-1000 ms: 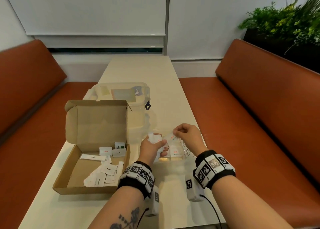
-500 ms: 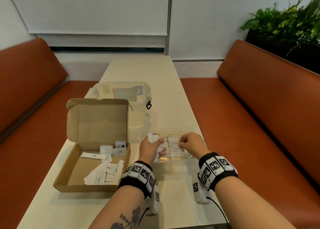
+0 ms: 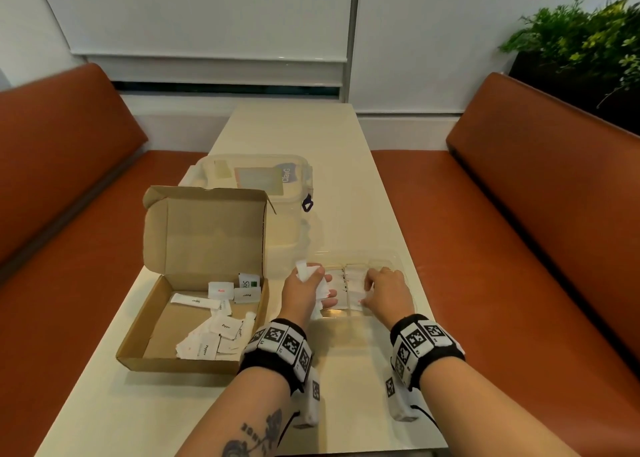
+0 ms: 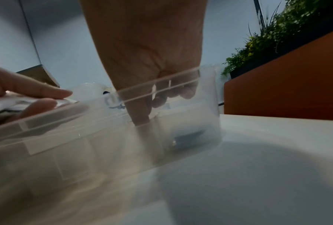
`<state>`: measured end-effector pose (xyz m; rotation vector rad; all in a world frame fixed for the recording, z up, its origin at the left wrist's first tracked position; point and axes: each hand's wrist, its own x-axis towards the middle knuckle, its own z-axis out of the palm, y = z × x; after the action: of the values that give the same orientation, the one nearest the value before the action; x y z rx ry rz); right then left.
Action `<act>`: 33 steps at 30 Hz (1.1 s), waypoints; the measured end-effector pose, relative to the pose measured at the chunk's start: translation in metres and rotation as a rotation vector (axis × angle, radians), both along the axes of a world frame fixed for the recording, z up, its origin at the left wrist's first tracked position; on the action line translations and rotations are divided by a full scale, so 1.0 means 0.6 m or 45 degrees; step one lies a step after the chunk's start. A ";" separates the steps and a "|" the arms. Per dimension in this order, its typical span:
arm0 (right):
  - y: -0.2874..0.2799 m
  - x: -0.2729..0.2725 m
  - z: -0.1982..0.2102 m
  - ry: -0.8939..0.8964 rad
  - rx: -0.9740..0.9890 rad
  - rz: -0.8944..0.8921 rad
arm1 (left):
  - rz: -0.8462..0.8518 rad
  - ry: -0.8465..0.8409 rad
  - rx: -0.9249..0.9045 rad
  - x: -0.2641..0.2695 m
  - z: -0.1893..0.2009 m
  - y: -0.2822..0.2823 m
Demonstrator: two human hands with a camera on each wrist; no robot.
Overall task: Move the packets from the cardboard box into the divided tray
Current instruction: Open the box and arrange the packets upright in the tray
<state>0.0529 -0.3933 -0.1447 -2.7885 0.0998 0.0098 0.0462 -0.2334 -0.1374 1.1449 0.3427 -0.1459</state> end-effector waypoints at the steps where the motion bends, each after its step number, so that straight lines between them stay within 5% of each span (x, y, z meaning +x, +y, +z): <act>1: 0.001 0.000 0.000 -0.005 -0.004 0.011 | -0.003 0.003 0.000 0.000 0.000 -0.001; 11: 0.008 -0.001 0.005 0.073 -0.013 -0.004 | -0.063 0.024 -0.023 -0.006 0.006 0.003; 16: 0.029 -0.008 0.037 -0.154 0.457 0.042 | -0.043 0.004 -0.054 -0.010 0.012 0.004; 20: 0.062 -0.007 0.071 -0.072 0.887 0.113 | -0.120 0.007 -0.010 -0.009 0.015 0.004; 33: 0.062 0.001 0.068 0.015 1.187 -0.042 | -0.090 0.004 0.015 -0.002 0.023 0.024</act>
<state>0.0533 -0.3561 -0.1039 -1.8553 0.1081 0.0506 0.0453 -0.2189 -0.1236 1.1690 0.3067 -0.2079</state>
